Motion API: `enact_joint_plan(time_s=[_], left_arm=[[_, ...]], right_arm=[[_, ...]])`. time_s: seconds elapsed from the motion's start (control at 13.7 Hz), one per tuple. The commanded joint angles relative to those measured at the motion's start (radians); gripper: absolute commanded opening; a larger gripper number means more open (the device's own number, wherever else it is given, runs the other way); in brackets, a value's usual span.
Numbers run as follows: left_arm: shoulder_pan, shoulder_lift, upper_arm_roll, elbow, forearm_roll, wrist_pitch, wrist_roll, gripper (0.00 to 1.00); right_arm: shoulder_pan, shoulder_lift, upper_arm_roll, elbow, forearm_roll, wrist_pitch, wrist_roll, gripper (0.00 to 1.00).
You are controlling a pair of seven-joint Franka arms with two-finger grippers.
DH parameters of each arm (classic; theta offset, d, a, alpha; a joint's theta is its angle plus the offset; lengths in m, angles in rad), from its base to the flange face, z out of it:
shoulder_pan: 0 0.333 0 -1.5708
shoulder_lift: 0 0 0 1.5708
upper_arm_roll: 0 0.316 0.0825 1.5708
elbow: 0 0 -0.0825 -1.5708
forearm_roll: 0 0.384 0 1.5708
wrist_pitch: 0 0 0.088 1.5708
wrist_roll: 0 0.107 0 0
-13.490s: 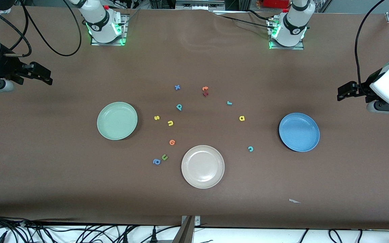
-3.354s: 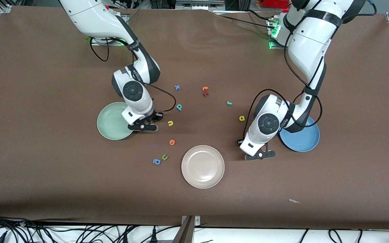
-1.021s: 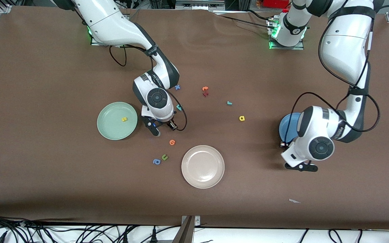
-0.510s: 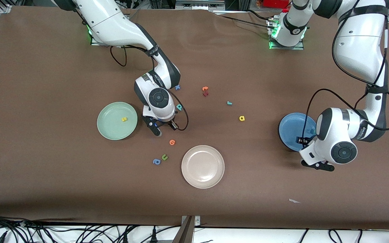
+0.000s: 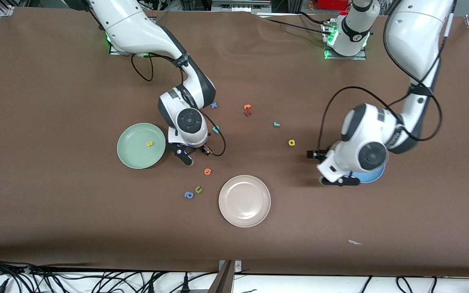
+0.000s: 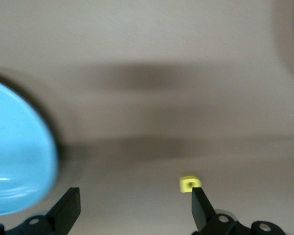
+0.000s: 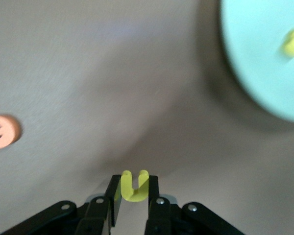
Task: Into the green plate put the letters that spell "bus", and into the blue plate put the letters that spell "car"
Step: 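Place the yellow u on the green plate while the left gripper withdraws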
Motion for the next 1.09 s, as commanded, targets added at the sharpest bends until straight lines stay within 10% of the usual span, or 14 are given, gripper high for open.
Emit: enact_joint_plan(time_s=[0.0,0.44,0.51,0.58,1.02], left_arm=[[0.008,-0.120,-0.042,-0.283,-0.011,0.248,-0.108,1.00],[-0.091,-0.100,-0.055,-0.408,0.111,0.453,-0.354,0.98],[-0.105,-0.092,-0.053,-0.406,0.113,0.453,-0.369,0.96],[-0.107,-0.082,-0.053,-0.402,0.115,0.457,-0.370,0.96],[-0.105,-0.043,-0.047,-0.371,0.150,0.488,-0.371,0.81]], right_arm=[[-0.006,-0.067,-0.054,-0.025,-0.003,-0.106,-0.153,0.16],[-0.006,-0.115,-0.172,-0.123,0.007,-0.120,-0.407,0.19],[-0.008,-0.115,-0.172,-0.125,0.008,-0.120,-0.407,0.42],[-0.008,-0.114,-0.172,-0.125,0.010,-0.120,-0.405,0.99],[0.023,-0.110,-0.133,-0.111,0.199,-0.096,-0.237,0.99]])
